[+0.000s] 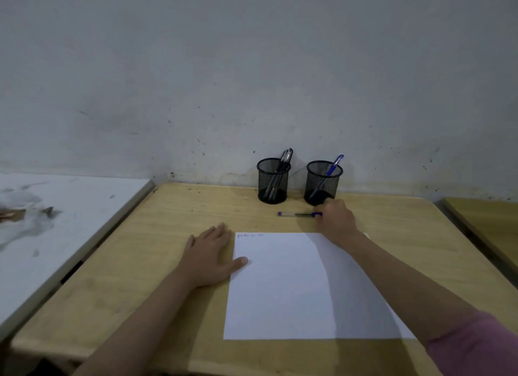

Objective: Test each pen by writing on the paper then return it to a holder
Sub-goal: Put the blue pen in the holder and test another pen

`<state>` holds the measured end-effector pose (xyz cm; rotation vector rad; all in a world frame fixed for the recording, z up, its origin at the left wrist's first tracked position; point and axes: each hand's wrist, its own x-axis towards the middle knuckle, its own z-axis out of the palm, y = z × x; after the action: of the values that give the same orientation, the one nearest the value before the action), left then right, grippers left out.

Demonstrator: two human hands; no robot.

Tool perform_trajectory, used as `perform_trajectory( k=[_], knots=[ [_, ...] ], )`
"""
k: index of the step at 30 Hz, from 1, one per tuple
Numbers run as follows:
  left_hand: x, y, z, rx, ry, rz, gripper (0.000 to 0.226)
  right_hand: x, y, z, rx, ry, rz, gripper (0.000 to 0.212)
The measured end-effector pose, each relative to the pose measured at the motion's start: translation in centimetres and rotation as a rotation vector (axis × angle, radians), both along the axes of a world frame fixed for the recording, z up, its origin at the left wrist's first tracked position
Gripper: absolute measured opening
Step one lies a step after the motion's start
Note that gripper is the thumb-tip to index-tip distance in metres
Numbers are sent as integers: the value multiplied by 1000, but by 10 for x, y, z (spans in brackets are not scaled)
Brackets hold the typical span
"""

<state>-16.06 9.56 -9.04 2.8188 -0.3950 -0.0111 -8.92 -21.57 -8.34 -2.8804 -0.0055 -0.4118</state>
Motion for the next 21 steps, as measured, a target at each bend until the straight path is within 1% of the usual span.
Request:
perform_trajectory(
  k=[3,4,6,8,10,12,13,15,17,19,21],
  knots=[
    [1,-1,-1,-9,-19,14,118,0,2,1,-107,14,14,27],
    [0,-1,-1,-15,-27,16,119,0,2,3,-102,5,26,25],
    [-1,0,-1,-21,-35,13,119,-4,5,8,-8,-53,63,21],
    [-1,0,0,-30,-28,12,120,-10,13,14,187,-143,124,15],
    [-3,-1,2,-54,-17,13,119,-23,28,23,474,-181,194,8],
    [-5,-5,6,-151,-58,14,115,-37,45,34,742,-154,214,8],
    [-6,-8,9,-248,-97,23,112,-43,52,39,866,-128,213,9],
    [-11,-22,20,-490,-174,46,93,-54,66,46,1100,-60,212,11],
    [-16,-42,32,-655,-258,24,70,-63,75,51,1240,4,217,11],
    [-20,-61,43,-736,-329,-24,52,-70,81,55,1312,29,230,11],
    [-21,-74,50,-756,-401,-68,34,-75,86,58,1391,33,233,9]
  ],
)
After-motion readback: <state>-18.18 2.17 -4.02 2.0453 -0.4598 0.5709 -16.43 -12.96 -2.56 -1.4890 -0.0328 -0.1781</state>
